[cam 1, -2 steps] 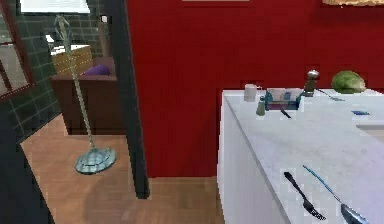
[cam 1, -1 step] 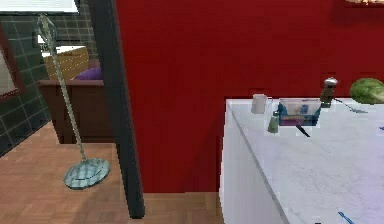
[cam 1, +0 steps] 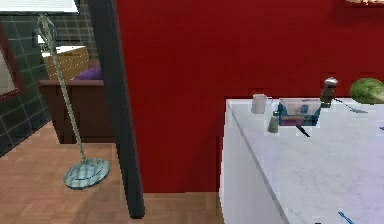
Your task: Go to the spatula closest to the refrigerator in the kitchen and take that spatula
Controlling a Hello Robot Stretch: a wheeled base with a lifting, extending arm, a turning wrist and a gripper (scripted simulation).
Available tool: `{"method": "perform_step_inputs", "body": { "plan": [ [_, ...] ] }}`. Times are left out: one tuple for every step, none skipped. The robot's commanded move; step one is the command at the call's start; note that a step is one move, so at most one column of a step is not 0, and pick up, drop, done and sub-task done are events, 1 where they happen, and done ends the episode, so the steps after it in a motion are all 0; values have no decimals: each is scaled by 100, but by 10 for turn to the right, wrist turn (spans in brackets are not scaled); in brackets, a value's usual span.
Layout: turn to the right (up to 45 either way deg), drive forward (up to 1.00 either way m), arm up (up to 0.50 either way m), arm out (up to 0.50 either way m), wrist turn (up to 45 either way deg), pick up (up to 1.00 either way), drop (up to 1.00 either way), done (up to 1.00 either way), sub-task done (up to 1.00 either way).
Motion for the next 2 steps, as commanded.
{"method": "perform_step_inputs", "body": {
  "plan": [
    [0, 0, 38, 0, 0, 0, 0, 0, 0],
    [0, 0, 0, 48, 0, 0, 0, 0, 0]
  ]
}}
